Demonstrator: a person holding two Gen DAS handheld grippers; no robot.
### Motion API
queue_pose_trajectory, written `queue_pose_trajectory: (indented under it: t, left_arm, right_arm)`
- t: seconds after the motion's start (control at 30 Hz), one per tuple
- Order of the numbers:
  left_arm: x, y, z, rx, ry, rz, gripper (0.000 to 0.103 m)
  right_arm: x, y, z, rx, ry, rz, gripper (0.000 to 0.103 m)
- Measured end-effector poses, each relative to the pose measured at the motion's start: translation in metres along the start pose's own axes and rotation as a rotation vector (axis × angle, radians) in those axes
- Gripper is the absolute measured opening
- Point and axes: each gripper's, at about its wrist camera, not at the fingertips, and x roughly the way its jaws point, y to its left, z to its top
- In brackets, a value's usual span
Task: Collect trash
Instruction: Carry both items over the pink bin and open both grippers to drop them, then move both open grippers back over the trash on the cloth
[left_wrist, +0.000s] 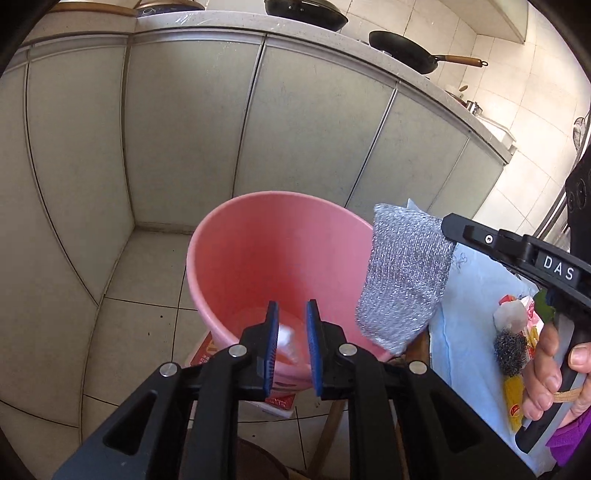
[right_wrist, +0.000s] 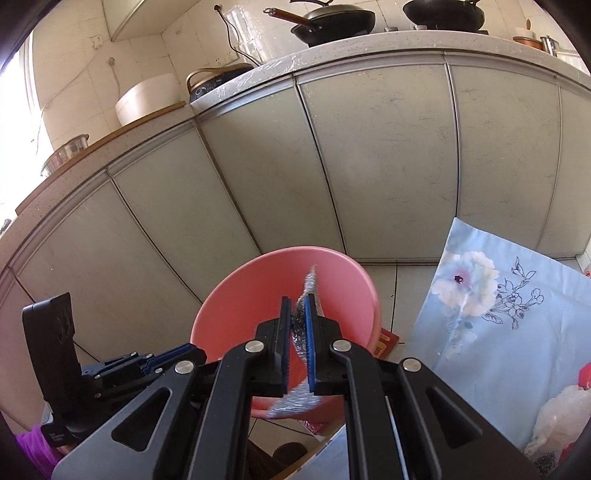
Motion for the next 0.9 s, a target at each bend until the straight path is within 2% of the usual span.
queue_pose_trajectory:
  t: [0.17,0.27,0.3,0.4,0.53,0.67,0.8,0.9]
  left_arm:
    - [-0.005,-0.002,0.001,-0.012,0.002,-0.001,0.026]
    - [-0.009,-0.001,0.001,-0.022,0.0,-0.011,0.031]
    - [-0.011,-0.001,0.001,-0.025,0.0,-0.012,0.031]
    - [-0.017,-0.004,0.0,-0.024,-0.006,-0.015,0.032]
    - [-0.026,-0.009,0.002,-0.012,-0.016,-0.027,0.034]
    - [-0.036,-0.012,0.002,-0.005,-0.029,-0.034,0.042]
    - [-0.046,-0.018,0.004,-0.003,-0.041,-0.047,0.043]
    - [-0.053,-0.028,0.004,0.023,-0.054,-0.06,0.043]
  right_arm:
    - [0.002,0.0,0.0,0.007,0.035,-0.011,0.008]
    - [0.007,-0.001,-0.001,0.003,0.092,-0.027,0.008]
    - [0.011,0.0,-0.003,0.004,0.124,-0.037,0.008]
    - [0.008,0.002,-0.009,0.007,0.144,-0.019,0.008]
    - [0.0,0.008,-0.014,-0.023,0.139,0.003,0.01]
    - [-0.011,0.015,-0.015,-0.053,0.115,0.013,0.024]
    - [-0.028,0.022,-0.015,-0.076,0.085,0.013,0.026]
    - [-0.046,0.028,-0.02,-0.119,0.049,-0.023,0.026]
